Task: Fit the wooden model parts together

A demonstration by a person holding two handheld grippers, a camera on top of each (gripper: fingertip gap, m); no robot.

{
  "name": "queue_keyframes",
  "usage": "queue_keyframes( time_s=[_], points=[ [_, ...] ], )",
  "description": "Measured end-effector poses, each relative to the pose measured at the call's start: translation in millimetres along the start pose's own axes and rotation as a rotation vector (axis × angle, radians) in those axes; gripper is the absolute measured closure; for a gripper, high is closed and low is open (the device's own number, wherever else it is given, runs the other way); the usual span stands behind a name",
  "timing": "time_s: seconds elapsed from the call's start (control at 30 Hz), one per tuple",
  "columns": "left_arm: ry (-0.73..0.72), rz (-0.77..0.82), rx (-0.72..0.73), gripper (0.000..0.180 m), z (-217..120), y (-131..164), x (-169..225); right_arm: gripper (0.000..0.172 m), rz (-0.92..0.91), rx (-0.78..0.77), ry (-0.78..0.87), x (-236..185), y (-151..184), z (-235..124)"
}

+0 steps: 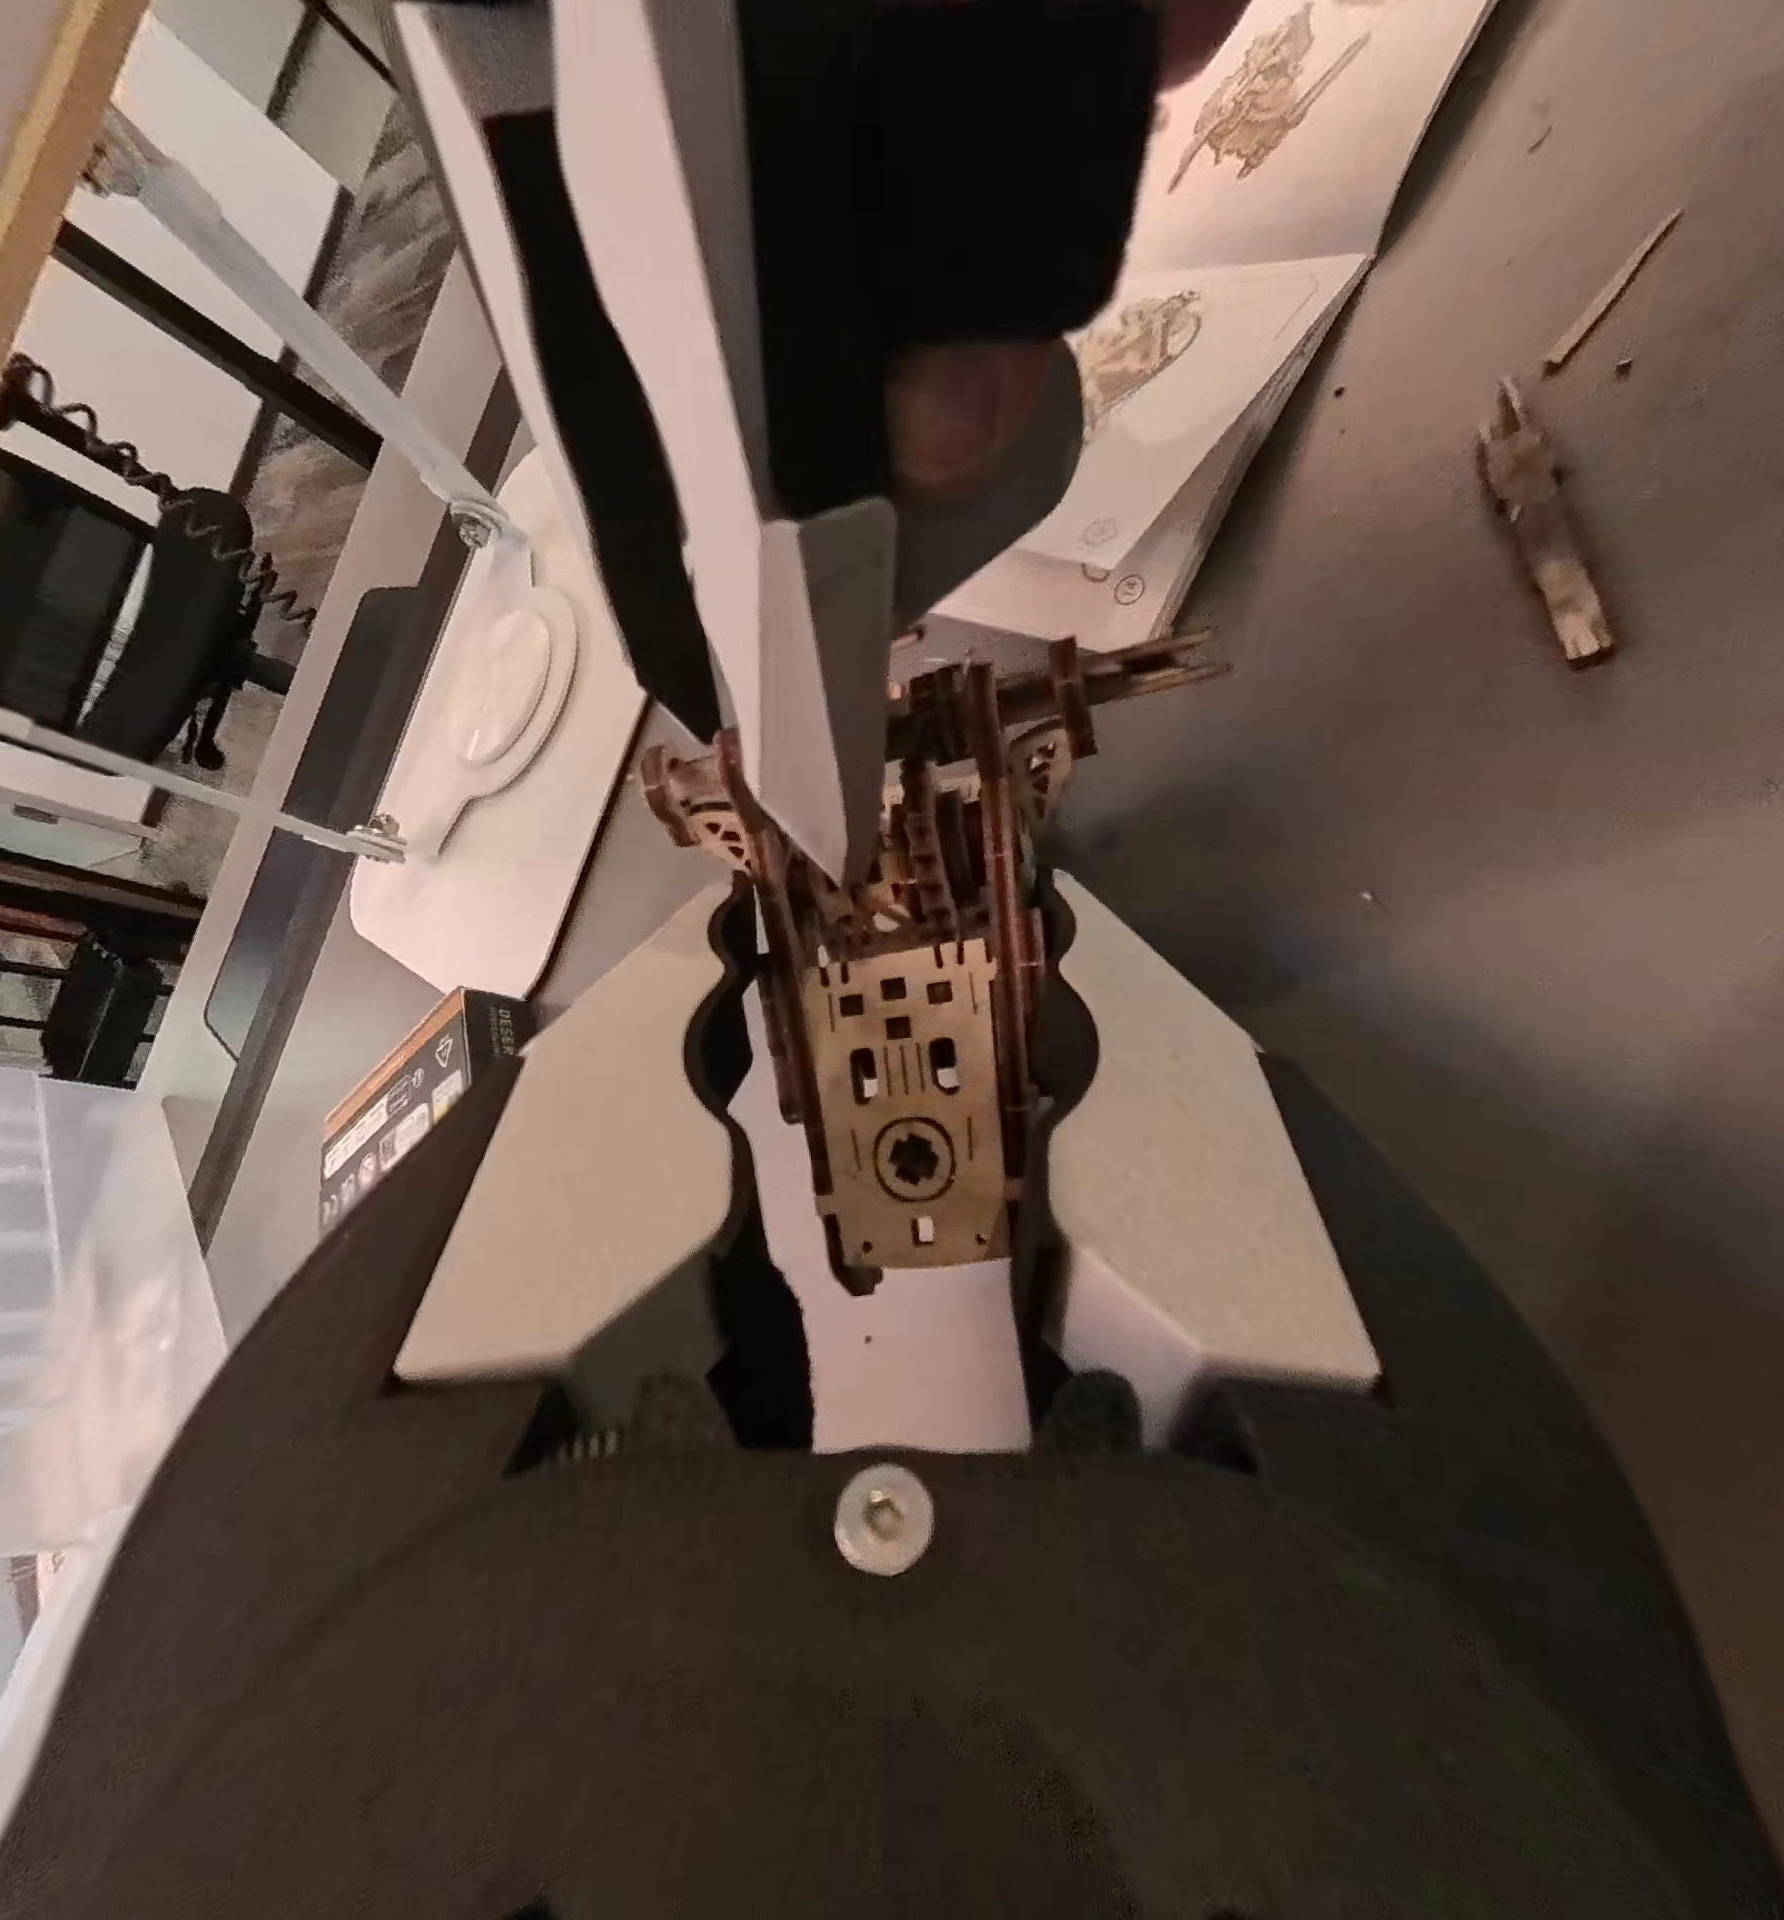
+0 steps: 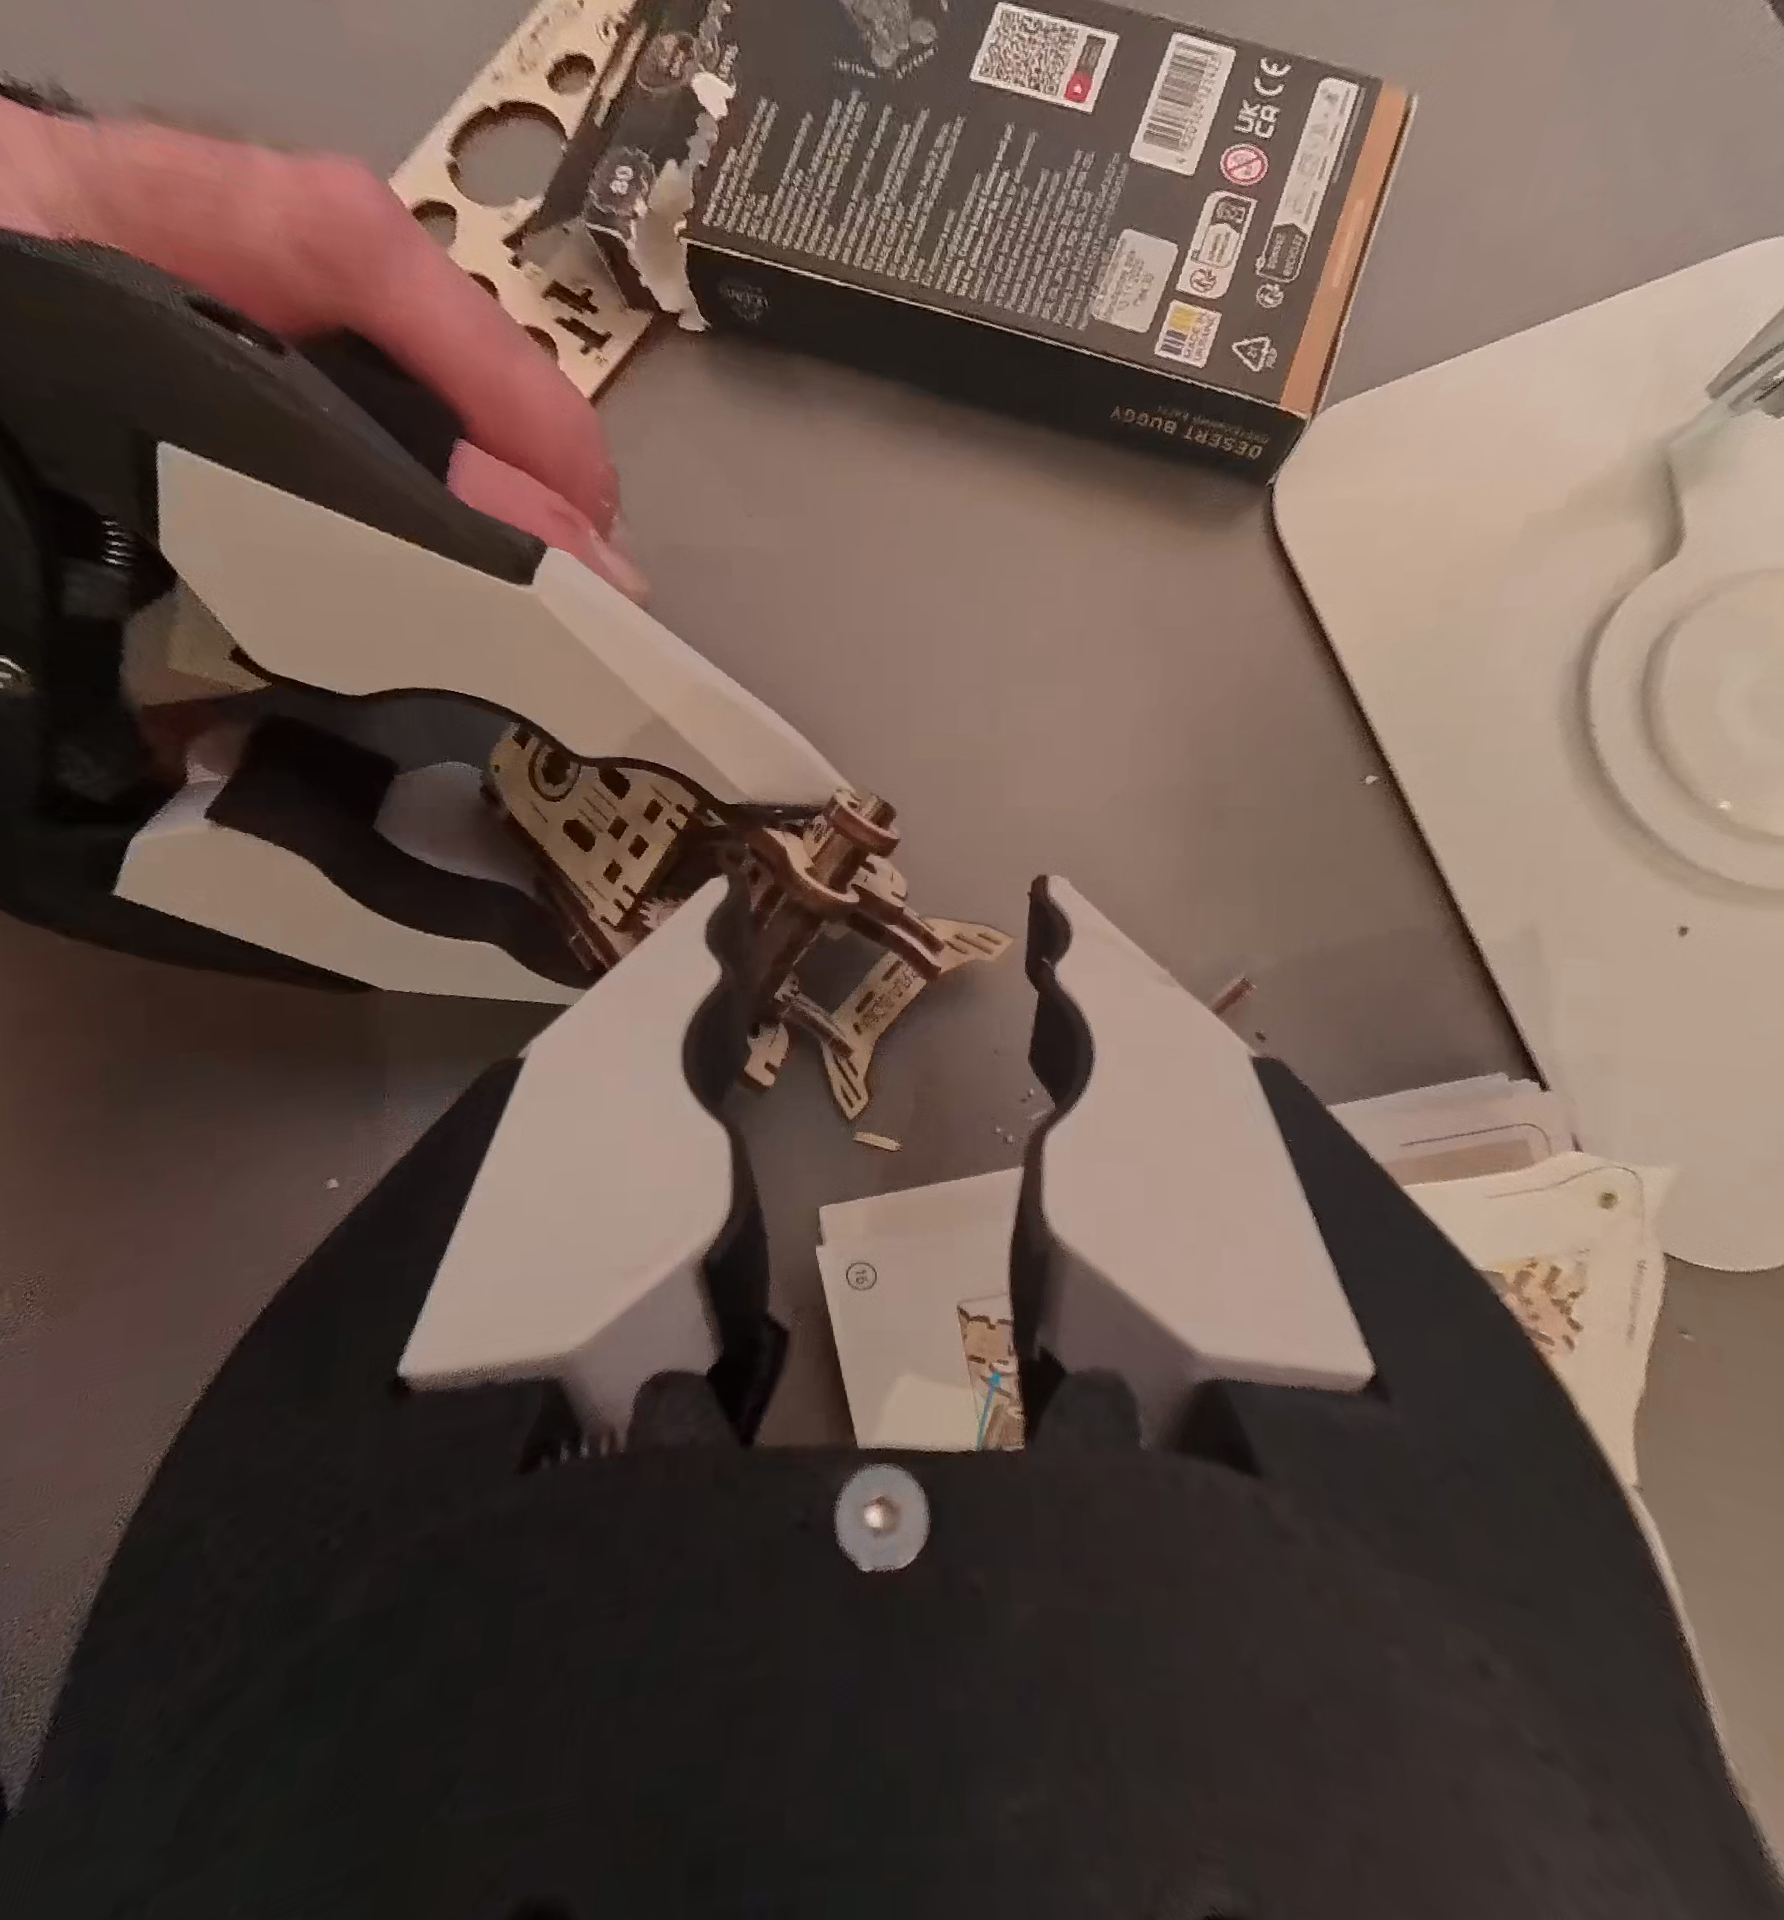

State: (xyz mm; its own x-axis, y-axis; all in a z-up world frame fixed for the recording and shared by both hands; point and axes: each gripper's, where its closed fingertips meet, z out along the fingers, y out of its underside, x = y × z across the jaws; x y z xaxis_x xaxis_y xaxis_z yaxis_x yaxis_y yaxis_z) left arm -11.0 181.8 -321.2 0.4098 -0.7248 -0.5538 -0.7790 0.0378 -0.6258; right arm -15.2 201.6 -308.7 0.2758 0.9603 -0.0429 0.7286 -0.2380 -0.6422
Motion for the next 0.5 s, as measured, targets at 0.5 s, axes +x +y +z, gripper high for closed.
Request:
queue_keyframes(
  time_s=[0.5],
  points=[
    [-0.046, -0.015, -0.056, 0.130, 7.4, 0.8, -3.0, 0.135, 0.044, -0.033, 0.090, 2.8, 0.0, 1.4]
  ],
)
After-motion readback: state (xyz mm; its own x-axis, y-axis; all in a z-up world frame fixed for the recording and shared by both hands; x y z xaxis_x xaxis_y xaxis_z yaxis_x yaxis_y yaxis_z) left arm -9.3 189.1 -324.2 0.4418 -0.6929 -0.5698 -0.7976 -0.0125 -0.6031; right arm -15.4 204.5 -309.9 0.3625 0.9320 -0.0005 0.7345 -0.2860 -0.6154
